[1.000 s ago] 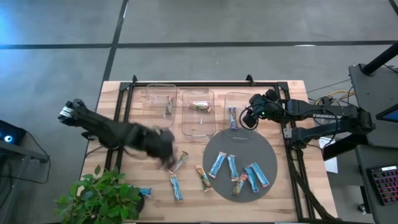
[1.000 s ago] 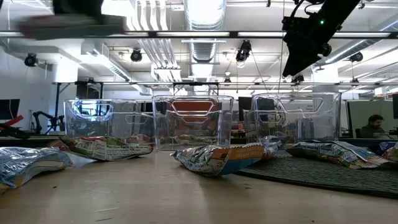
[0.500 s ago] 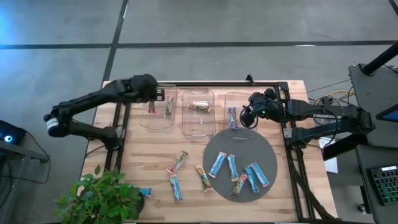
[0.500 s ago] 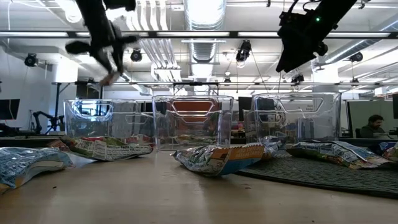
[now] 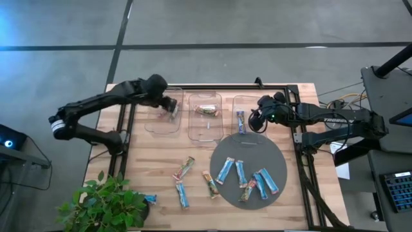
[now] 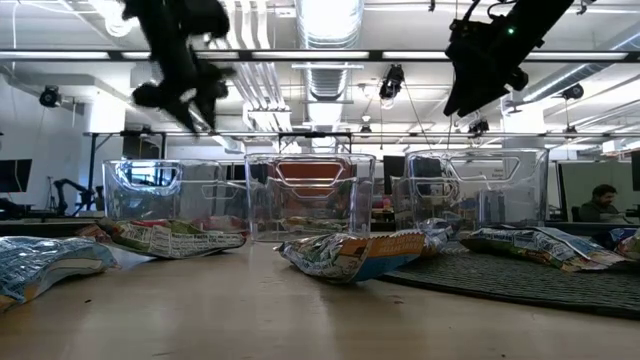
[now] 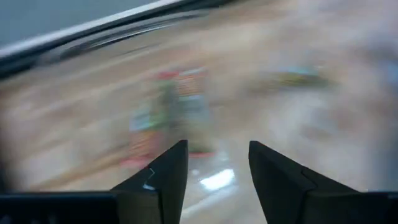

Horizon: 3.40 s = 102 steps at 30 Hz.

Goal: Pick and place Granola Bars by type
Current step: Put the red snack bar into the left transparent bin

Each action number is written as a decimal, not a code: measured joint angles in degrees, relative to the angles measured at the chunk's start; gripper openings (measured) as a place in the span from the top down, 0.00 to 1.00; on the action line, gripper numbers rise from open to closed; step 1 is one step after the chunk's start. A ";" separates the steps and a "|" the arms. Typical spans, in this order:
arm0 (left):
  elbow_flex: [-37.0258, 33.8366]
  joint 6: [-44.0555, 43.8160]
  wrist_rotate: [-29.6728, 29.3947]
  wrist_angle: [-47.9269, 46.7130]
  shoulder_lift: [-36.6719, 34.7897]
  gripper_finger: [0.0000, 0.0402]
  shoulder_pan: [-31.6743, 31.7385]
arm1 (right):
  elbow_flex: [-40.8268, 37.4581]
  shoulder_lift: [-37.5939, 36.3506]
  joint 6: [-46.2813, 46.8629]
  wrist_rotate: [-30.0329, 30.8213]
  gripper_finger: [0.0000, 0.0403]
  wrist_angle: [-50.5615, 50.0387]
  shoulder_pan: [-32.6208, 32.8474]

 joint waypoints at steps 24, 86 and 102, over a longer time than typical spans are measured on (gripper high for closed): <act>4.29 -23.67 -11.80 2.56 24.89 0.62 -50.89 | -0.11 0.00 -8.44 -4.76 0.44 0.56 0.00; 6.82 -35.78 -26.38 -16.47 1.50 0.96 -26.42 | -5.79 -12.67 29.70 -28.46 0.45 -33.88 14.59; -3.14 -13.07 -13.12 -2.62 7.32 0.81 -5.29 | -6.21 -8.79 30.00 -31.08 0.46 -33.52 15.91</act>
